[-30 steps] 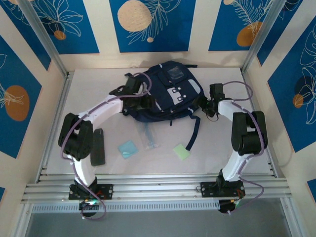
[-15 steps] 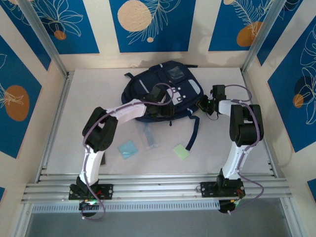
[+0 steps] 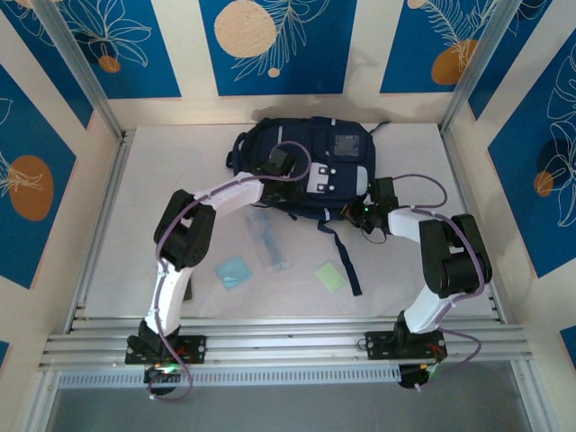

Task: Pack the student bag
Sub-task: Rotate the student bag at the top-center of the table, then unzip the student bag at the top-center of the table.

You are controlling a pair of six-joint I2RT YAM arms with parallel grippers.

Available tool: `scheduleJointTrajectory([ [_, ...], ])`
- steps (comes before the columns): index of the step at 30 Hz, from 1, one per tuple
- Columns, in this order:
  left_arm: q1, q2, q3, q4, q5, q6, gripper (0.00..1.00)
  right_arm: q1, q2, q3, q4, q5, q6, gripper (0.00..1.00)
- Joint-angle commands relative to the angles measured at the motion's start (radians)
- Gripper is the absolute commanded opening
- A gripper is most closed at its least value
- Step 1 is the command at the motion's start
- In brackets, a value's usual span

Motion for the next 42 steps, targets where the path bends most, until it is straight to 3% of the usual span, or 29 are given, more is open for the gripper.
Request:
scheduleJointTrajectory([
  [1,-0.009,0.042,0.034,-0.004,-0.037,0.064,0.36,0.025,-0.020,-0.011,-0.052,-0.107,-0.003,0.00],
  [4,-0.014,0.077,0.081,-0.050,-0.062,0.094,0.26,0.029,-0.016,-0.011,-0.049,-0.105,-0.001,0.00],
  [6,-0.016,0.104,0.119,-0.087,-0.060,0.104,0.26,0.031,-0.008,-0.012,-0.043,-0.104,0.002,0.00],
  [10,-0.023,0.174,0.225,-0.183,-0.041,0.114,0.40,0.035,0.013,-0.017,-0.023,-0.113,0.012,0.00],
  [24,-0.072,0.031,0.184,-0.147,0.027,0.045,0.42,0.037,0.016,-0.014,-0.016,-0.130,0.010,0.00],
  [32,-0.076,0.048,0.206,-0.157,-0.008,0.115,0.41,0.038,0.017,-0.018,-0.009,-0.140,0.010,0.00],
  [36,-0.075,0.095,0.253,-0.194,-0.078,0.158,0.39,0.038,0.016,-0.018,-0.007,-0.148,0.009,0.00],
  [42,-0.075,0.069,0.186,-0.127,-0.175,0.158,0.38,0.038,0.018,-0.021,-0.008,-0.151,0.003,0.00],
])
